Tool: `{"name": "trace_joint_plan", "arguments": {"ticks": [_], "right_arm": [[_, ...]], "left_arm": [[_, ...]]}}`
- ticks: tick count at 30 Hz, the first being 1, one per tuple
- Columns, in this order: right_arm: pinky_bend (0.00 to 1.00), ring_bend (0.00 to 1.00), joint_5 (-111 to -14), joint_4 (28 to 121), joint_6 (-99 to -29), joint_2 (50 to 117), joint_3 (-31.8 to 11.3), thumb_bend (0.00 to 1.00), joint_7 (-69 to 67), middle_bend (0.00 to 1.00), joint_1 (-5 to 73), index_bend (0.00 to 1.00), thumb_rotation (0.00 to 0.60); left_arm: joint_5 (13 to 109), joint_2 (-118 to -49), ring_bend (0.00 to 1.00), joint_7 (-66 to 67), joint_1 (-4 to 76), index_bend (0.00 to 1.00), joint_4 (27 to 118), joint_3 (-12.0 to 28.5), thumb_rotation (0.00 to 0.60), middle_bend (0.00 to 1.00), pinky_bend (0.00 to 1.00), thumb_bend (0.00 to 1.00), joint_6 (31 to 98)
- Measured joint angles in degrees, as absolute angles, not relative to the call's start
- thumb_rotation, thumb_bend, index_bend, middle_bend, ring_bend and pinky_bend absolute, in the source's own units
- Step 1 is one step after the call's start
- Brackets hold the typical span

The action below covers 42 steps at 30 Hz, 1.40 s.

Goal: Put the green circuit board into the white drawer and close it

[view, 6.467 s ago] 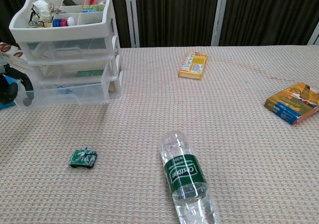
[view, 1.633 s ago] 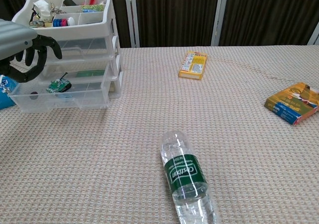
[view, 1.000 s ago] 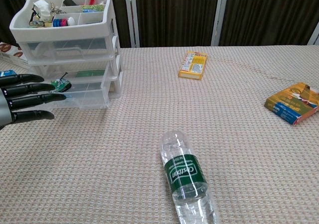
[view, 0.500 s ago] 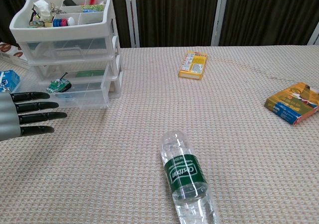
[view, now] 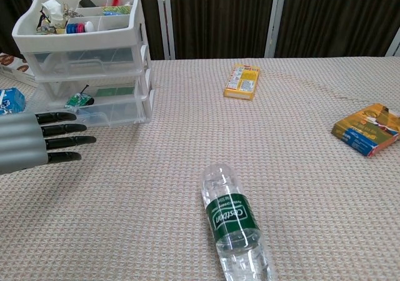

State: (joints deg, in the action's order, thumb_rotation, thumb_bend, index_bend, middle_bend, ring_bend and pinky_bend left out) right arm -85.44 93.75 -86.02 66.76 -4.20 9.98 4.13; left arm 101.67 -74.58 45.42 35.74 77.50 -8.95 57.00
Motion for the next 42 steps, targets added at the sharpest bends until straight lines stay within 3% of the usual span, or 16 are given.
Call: {"name": "trace_joint_plan", "arguments": {"ticks": [42], "right_arm": [[0.0,0.0,-85.2,94.0,-85.8,66.6,-4.3,0.0,9.9,0.0,4.2,0.05,0.6]], "left_arm": [[87.1,-78.9,0.0,47.6,36.5,0.15,70.2,-0.4,0.6,0.0,0.07,1.0,51.8]]}}
